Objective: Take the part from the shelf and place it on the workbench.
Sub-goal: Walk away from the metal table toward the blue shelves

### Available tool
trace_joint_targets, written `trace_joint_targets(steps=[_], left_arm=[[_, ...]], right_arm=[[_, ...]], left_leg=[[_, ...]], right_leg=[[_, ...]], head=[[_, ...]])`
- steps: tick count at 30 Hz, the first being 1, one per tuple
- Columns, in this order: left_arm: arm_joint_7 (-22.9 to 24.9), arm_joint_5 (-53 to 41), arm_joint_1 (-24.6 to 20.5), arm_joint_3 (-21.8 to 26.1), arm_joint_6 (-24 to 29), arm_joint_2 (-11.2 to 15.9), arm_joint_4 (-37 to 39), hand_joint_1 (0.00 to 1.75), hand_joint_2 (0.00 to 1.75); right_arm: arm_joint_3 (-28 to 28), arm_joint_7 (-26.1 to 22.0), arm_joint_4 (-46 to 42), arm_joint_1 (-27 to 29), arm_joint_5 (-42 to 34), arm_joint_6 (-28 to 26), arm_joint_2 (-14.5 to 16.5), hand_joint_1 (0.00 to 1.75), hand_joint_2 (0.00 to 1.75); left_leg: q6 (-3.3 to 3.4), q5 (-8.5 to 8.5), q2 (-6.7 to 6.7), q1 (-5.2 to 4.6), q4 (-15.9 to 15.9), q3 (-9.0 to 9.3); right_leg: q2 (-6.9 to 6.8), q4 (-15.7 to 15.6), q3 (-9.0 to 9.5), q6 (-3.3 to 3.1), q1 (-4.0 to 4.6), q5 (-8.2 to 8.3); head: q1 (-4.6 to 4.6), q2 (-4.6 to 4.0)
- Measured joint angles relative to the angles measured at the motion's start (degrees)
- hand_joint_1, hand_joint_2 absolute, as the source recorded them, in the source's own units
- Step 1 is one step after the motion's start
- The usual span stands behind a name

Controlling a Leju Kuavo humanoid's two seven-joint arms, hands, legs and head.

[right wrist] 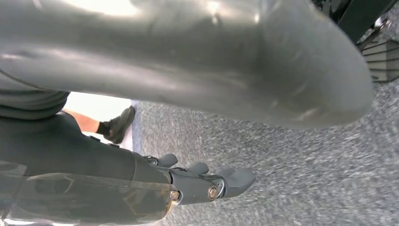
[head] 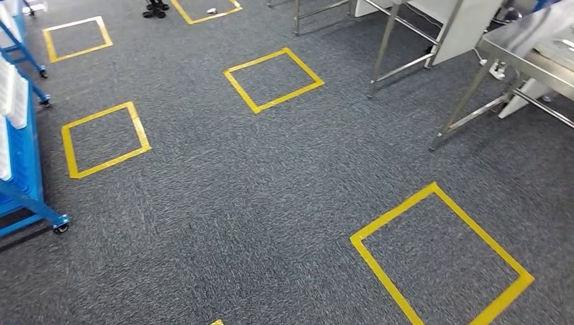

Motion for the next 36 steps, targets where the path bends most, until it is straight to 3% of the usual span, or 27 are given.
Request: trace_joint_targets(steps=[1,3,5,7,9,11,13,14,15,16,18,20,22,24,25,27,29,30,31,34,36], left_arm=[[0.0,0.0,0.0,0.0,0.0,0.2,0.0,0.00,0.00],[-0.3,0.0,-0.1,0.0,0.1,0.5,0.0,0.00,0.00],[-0.5,0.0,-0.2,0.0,0.2,0.8,0.0,0.00,0.00],[-0.7,-0.1,-0.1,0.0,0.2,0.9,0.0,0.00,0.00],[-0.7,-0.1,0.0,0.0,0.2,1.0,0.0,0.00,0.00],[-0.7,-0.1,-0.1,0.0,0.3,1.0,0.0,0.00,0.00],[-0.8,-0.2,-0.2,0.0,0.2,1.0,0.0,0.00,0.00],[-0.8,-0.2,-0.2,0.0,0.2,1.0,0.0,0.00,0.00],[-0.8,-0.2,-0.2,0.0,0.3,1.0,0.0,0.00,0.00],[-0.8,-0.1,-0.1,0.0,0.3,1.0,0.0,0.00,0.00],[-0.9,-0.1,-0.2,0.0,0.3,1.0,0.0,0.00,0.00],[-1.1,0.0,-0.4,0.0,0.3,1.0,0.0,0.00,0.00],[-1.4,0.2,-0.3,0.0,0.4,1.0,0.0,0.00,0.00],[-1.6,0.6,0.1,0.0,0.6,0.9,0.0,0.00,0.00],[-1.8,0.7,0.1,0.0,0.7,0.8,0.0,0.00,0.00],[-2.0,0.9,-0.1,0.0,0.8,0.8,0.0,0.00,0.00],[-2.4,1.0,-0.3,0.0,0.9,0.8,0.0,0.00,0.00],[-2.7,1.1,-0.2,0.1,0.9,0.7,0.0,0.00,0.00],[-2.9,1.2,-0.1,0.1,0.9,0.7,0.0,0.00,0.00],[-3.4,1.7,-0.3,0.2,1.0,0.8,0.0,0.00,0.00],[-3.7,2.0,-0.3,0.3,1.1,1.0,0.0,0.00,0.00]], right_arm=[[0.0,-0.1,0.0,0.0,-0.1,0.0,0.2,0.00,0.00],[0.0,-0.4,0.0,-0.1,-0.2,-0.1,0.5,0.00,0.00],[0.0,-0.8,0.0,-0.3,-0.4,-0.1,0.9,0.00,0.00],[0.0,-1.0,0.0,-0.6,-0.5,-0.1,1.2,0.00,0.00],[0.0,-1.1,0.0,-0.7,-0.6,-0.1,1.3,0.00,0.00],[0.0,-1.2,0.0,-0.6,-0.7,-0.1,1.4,0.00,0.00],[0.0,-1.5,0.1,-0.4,-0.8,-0.1,1.5,0.00,0.00],[0.0,-1.7,0.1,-0.3,-0.8,-0.1,1.5,0.00,0.00],[0.0,-1.9,0.1,-0.2,-0.8,-0.1,1.5,0.00,0.00],[0.0,-2.1,0.0,-0.1,-0.8,-0.1,1.5,0.00,0.00],[0.0,-2.3,0.0,-0.1,-0.8,-0.1,1.5,0.00,0.00],[-0.1,-2.4,0.0,-0.1,-0.8,0.0,1.5,0.00,0.00],[-0.1,-2.4,0.1,-0.2,-0.7,0.0,1.5,0.00,0.00],[-0.1,-2.3,0.0,-0.2,-0.7,0.0,1.5,0.00,0.00],[-0.1,-2.3,0.0,-0.2,-0.6,0.0,1.5,0.00,0.00],[-0.1,-2.3,0.0,0.0,-0.6,0.0,1.4,0.00,0.00],[-0.1,-2.5,0.0,0.1,-0.6,0.1,1.3,0.00,0.00],[-0.1,-2.7,0.0,0.1,-0.6,0.2,1.3,0.00,0.00],[-0.1,-2.9,0.0,0.0,-0.5,0.2,1.3,0.00,0.00],[-0.1,-3.4,0.1,-0.1,-0.1,0.2,1.4,0.00,0.00],[-0.1,-3.4,0.1,-0.4,0.1,0.3,1.6,0.00,0.00]], left_leg=[[0.06,2.12,0.76,0.01,-4.2,2.24],[0.77,4.77,2.90,-0.29,-11.6,6.20],[1.55,5.11,3.60,-0.60,-13.9,7.24],[2.04,5.41,2.48,-0.39,-14.3,7.22],[2.58,5.82,1.44,-0.06,-14.8,7.41],[2.87,6.06,0.42,0.01,-14.9,7.32],[2.91,6.11,-0.78,-0.02,-14.8,7.15],[2.86,6.09,-1.48,0.00,-14.7,7.12],[2.77,6.04,-2.22,0.04,-14.5,7.11],[2.61,5.97,-2.95,0.10,-14.3,7.11],[2.01,5.77,-4.35,0.18,-13.8,6.91],[1.19,5.83,-5.50,0.21,-13.5,6.42],[0.35,6.09,-6.54,0.39,-13.5,6.00],[-0.14,5.21,-5.22,0.56,-12.2,5.22],[-0.23,3.86,-3.83,0.56,-10.0,4.18],[-0.28,0.02,-1.26,0.49,-2.7,0.78],[-0.28,-1.96,-0.62,0.49,3.0,-1.66],[-0.18,-1.45,-0.45,0.48,3.0,-1.39],[0.06,0.00,-0.10,0.40,0.5,0.13],[1.39,3.96,2.87,-0.47,-10.8,6.46],[2.04,4.24,3.38,-0.99,-13.1,7.32]], right_leg=[[-0.66,0.1,0.17,0.13,0.03,-0.21],[-1.80,0.5,0.46,0.57,0.29,-0.72],[-2.68,0.6,0.68,1.08,0.49,-1.05],[-3.17,0.7,0.94,1.64,0.52,-1.30],[-1.08,2.6,0.23,2.38,0.31,-2.98],[1.89,8.9,-2.70,2.90,-0.18,-6.58],[2.70,15.7,-6.03,3.17,-0.53,-9.00],[2.75,16.7,-6.66,3.29,-0.69,-8.62],[2.82,15.7,-6.32,3.37,-0.88,-7.19],[3.11,12.6,-5.05,3.43,-1.11,-4.99],[5.25,5.7,-2.06,3.41,-1.53,-1.78],[6.92,2.7,-0.95,3.13,-1.56,-1.19],[6.17,2.6,-1.03,2.42,-1.31,-1.07],[4.89,2.2,-0.89,1.45,-1.21,-0.79],[4.21,2.0,-0.87,1.01,-1.18,-0.66],[2.75,2.0,-0.99,0.46,-0.69,-0.67],[1.10,2.0,-1.11,0.19,-0.19,-0.76],[0.35,2.0,-1.12,0.09,0.02,-0.81],[-0.35,2.1,-1.07,0.05,0.20,-0.85],[-2.28,2.2,-0.83,0.24,0.67,-1.03],[-3.30,2.2,-0.78,0.67,0.76,-1.09]], head=[[0.00,0.00],[0.00,0.00],[0.00,0.00],[0.00,0.00],[0.01,0.00],[0.01,0.00],[0.02,0.00],[0.01,0.00],[0.02,0.00],[0.02,0.00],[0.01,0.00],[0.00,0.00],[0.00,0.00],[-0.01,0.00],[-0.01,0.00],[-0.01,0.00],[0.00,0.00],[0.00,0.00],[0.00,0.00],[0.00,0.00],[0.00,0.00]])
